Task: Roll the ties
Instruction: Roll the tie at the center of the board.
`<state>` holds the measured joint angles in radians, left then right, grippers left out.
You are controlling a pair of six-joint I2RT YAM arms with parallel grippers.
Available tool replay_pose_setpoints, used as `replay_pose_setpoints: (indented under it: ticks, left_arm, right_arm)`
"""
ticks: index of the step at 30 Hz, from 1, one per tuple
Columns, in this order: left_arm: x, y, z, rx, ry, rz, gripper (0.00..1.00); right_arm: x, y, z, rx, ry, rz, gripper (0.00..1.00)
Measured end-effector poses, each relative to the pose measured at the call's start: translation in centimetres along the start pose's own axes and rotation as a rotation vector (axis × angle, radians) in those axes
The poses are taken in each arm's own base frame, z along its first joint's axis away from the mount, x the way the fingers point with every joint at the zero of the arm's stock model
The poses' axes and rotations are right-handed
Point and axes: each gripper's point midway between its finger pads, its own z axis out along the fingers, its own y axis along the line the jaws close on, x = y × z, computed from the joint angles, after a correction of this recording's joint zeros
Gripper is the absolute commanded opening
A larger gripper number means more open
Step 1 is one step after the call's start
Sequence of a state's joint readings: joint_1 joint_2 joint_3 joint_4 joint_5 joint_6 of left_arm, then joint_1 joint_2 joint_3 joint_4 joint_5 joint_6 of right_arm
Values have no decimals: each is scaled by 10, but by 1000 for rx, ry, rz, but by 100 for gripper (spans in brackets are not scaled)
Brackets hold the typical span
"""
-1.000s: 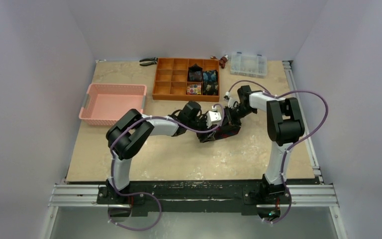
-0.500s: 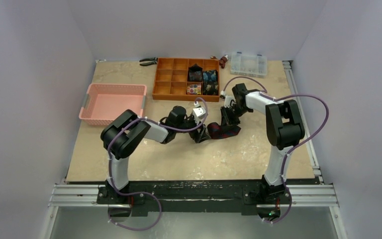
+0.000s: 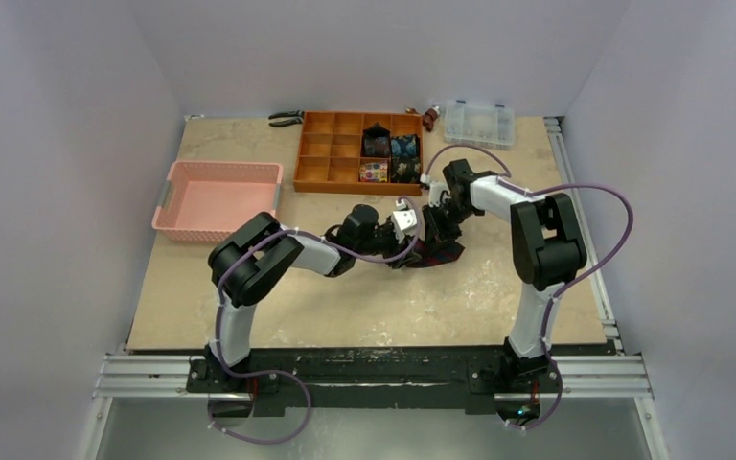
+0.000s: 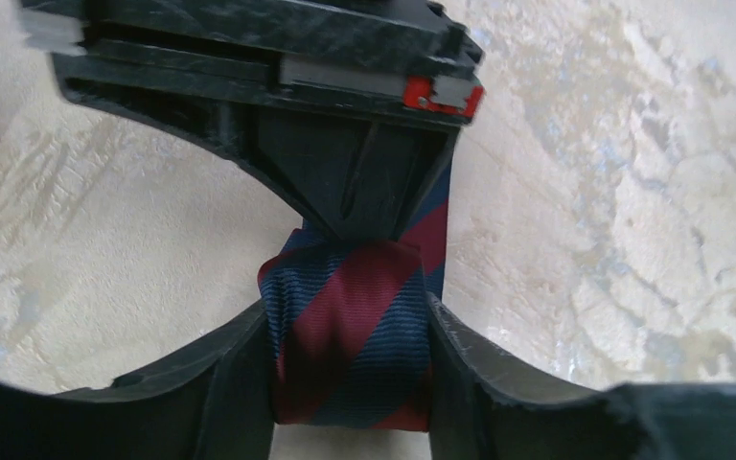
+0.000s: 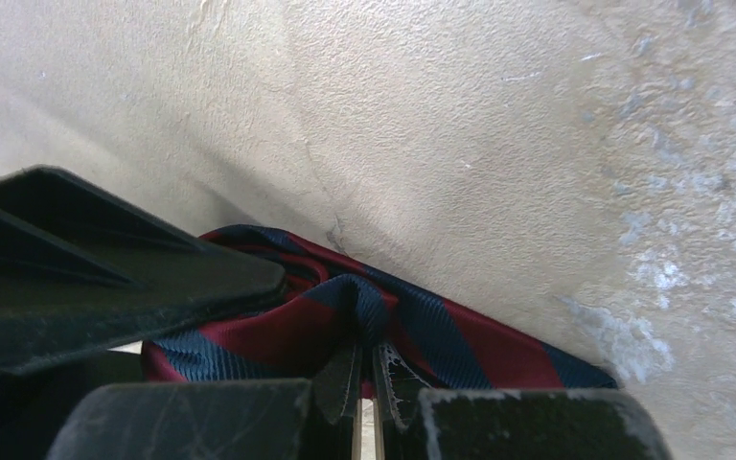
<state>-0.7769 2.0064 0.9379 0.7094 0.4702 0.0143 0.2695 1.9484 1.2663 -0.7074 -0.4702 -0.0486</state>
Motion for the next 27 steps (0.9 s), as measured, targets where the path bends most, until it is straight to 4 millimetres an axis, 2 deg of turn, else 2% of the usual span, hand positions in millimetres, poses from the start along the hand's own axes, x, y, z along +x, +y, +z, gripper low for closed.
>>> replay_pose_setpoints:
  ticks: [3, 5, 11, 16, 19, 24, 27]
  left_arm:
    - [5, 1, 2, -11, 30, 65, 28]
    - [6, 1, 3, -15, 37, 118, 25]
    - [9, -7, 0, -26, 48, 280, 22]
    - [11, -15, 0, -16, 57, 339, 22]
    - [11, -17, 0, -12, 59, 358, 29]
    - [11, -18, -1, -7, 56, 328, 52]
    - [14, -17, -14, 5, 32, 235, 58]
  right_arm:
    - [-2, 1, -3, 6, 2, -9, 0]
    - [-2, 2, -5, 9, 9, -17, 0]
    - [6, 6, -12, 4, 38, -22, 0]
    - [23, 5, -10, 3, 65, -1, 0]
    - [26, 3, -5, 3, 81, 7, 0]
    - [27, -1, -1, -7, 119, 52, 0]
    - [28, 2, 1, -24, 132, 67, 0]
